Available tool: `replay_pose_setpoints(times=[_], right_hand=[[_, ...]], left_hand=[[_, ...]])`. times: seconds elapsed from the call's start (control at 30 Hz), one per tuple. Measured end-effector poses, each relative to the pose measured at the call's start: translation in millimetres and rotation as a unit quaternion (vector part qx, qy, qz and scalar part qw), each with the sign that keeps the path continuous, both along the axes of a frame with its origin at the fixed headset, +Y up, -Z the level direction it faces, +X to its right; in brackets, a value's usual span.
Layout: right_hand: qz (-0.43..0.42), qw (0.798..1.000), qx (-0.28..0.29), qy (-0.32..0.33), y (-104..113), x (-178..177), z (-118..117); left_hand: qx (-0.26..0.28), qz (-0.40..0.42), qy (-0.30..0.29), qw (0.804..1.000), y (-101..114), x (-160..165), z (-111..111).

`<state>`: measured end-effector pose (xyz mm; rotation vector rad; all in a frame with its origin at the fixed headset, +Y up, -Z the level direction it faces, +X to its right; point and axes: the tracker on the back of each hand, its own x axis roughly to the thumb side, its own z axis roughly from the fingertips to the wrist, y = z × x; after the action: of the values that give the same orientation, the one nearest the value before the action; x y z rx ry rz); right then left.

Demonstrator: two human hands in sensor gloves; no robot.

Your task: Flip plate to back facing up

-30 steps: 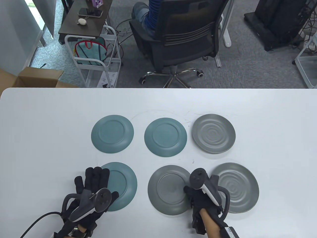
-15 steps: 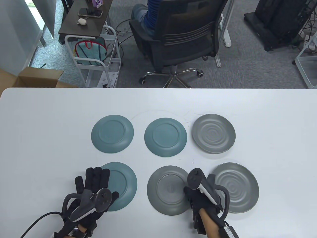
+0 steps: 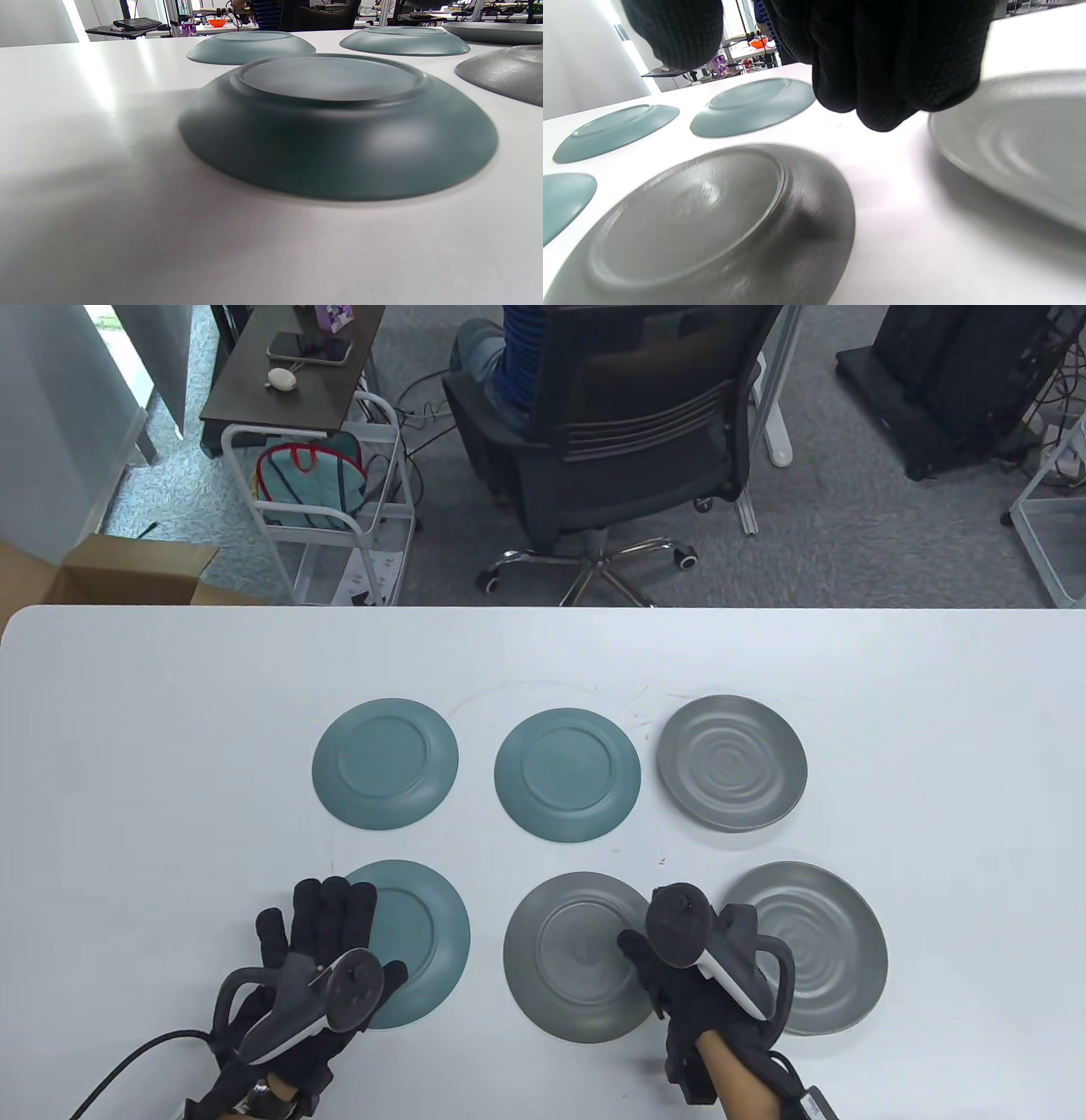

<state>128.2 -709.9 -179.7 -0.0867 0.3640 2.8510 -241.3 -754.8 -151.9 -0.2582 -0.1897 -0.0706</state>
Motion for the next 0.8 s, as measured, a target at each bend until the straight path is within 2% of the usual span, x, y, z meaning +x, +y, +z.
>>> replay_pose_setpoints(times=[0.13, 0.27, 0.53, 0.8], right_hand=[[0.025, 0.999, 0.004, -0.020, 12.7, 18.7, -2.4], [0.068, 0.996, -0.005, -0.049, 9.5, 40.3, -5.3], [0.093, 0.988, -0.082, -0.090, -30.5, 75.8, -2.7], [0.121, 0.983, -0.119, -0.072, -60.3, 72.9, 2.9]], left_hand=[[-0.001, 0.000, 0.000, 1.000, -0.2, 0.2, 0.0], [-0.001, -0.001, 0.000, 1.000, -0.1, 0.0, -0.1], [-0.003, -0.003, 0.000, 1.000, -0.5, 0.6, -0.2], [-0.007, -0.007, 0.000, 1.000, -1.9, 1.0, -1.0]])
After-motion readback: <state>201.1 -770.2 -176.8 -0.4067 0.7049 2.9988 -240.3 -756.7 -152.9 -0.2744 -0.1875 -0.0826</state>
